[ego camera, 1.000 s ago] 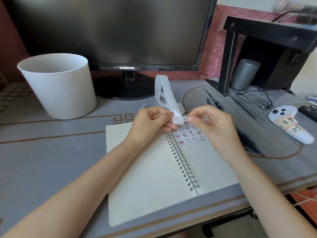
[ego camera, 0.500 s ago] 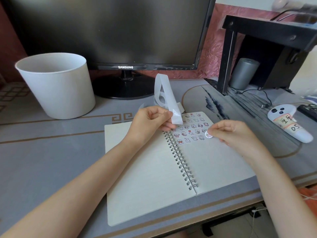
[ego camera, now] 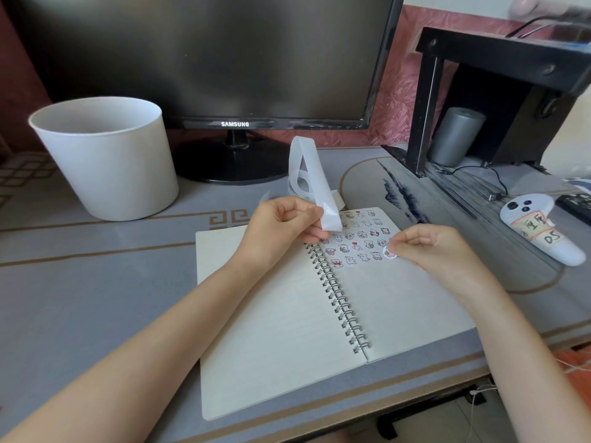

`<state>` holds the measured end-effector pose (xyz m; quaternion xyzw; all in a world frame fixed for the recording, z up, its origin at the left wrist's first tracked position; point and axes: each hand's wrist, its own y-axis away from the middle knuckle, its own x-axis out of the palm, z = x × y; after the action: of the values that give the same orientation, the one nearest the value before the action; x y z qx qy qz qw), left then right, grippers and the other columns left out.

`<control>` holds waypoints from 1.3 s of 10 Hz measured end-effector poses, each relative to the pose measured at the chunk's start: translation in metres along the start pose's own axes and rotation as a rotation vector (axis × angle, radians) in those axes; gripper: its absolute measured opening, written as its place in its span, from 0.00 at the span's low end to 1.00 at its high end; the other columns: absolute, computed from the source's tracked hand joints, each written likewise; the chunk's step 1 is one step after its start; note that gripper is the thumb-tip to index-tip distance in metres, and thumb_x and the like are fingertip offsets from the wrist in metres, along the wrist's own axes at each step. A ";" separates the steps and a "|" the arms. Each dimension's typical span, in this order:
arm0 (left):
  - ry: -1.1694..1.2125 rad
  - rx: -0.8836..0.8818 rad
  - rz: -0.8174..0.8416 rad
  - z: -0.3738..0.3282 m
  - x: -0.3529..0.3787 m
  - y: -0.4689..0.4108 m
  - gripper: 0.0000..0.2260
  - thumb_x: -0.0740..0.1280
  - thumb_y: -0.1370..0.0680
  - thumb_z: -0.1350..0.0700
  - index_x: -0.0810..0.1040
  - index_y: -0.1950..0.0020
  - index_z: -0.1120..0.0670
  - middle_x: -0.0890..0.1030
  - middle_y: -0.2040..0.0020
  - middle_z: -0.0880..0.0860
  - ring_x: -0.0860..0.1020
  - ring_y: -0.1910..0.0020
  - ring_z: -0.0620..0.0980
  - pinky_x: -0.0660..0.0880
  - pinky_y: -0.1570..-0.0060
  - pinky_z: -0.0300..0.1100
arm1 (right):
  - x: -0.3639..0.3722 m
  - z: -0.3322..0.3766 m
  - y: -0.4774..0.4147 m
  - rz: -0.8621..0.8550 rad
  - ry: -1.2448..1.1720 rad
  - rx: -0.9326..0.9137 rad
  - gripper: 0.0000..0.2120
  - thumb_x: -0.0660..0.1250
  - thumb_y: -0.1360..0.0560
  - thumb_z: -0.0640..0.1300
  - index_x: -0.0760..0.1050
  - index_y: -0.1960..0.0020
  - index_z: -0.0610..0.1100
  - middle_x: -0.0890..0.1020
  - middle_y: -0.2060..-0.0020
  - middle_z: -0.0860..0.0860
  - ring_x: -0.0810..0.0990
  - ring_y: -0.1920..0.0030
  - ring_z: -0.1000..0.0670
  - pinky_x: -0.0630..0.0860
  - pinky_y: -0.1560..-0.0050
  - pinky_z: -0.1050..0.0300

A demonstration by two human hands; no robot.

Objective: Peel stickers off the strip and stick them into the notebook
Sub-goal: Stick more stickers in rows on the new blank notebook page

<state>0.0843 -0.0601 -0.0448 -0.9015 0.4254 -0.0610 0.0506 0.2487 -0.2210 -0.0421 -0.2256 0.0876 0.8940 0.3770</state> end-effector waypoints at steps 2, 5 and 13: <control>-0.003 0.002 0.002 0.000 0.000 0.000 0.07 0.65 0.22 0.62 0.78 0.59 0.60 0.83 0.68 0.52 0.83 0.65 0.47 0.79 0.62 0.35 | 0.000 -0.002 -0.001 0.003 -0.010 -0.008 0.05 0.72 0.29 0.36 0.79 0.61 0.44 0.82 0.66 0.50 0.76 0.71 0.63 0.68 0.68 0.76; -0.001 0.003 0.003 0.000 0.000 0.000 0.07 0.65 0.22 0.62 0.78 0.59 0.60 0.83 0.68 0.52 0.83 0.65 0.47 0.79 0.62 0.35 | 0.002 -0.003 -0.002 -0.010 0.024 -0.048 0.08 0.72 0.30 0.34 0.79 0.63 0.46 0.82 0.66 0.50 0.77 0.68 0.60 0.71 0.61 0.70; -0.015 0.002 -0.003 -0.001 0.000 0.001 0.07 0.66 0.22 0.62 0.78 0.60 0.59 0.83 0.67 0.54 0.83 0.64 0.47 0.79 0.63 0.35 | 0.002 -0.016 -0.009 -0.096 0.120 -0.096 0.10 0.70 0.28 0.34 0.75 0.61 0.48 0.78 0.64 0.49 0.73 0.67 0.52 0.71 0.62 0.62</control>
<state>0.0831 -0.0605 -0.0440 -0.9025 0.4238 -0.0549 0.0545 0.2593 -0.2184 -0.0567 -0.3006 0.0564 0.8629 0.4023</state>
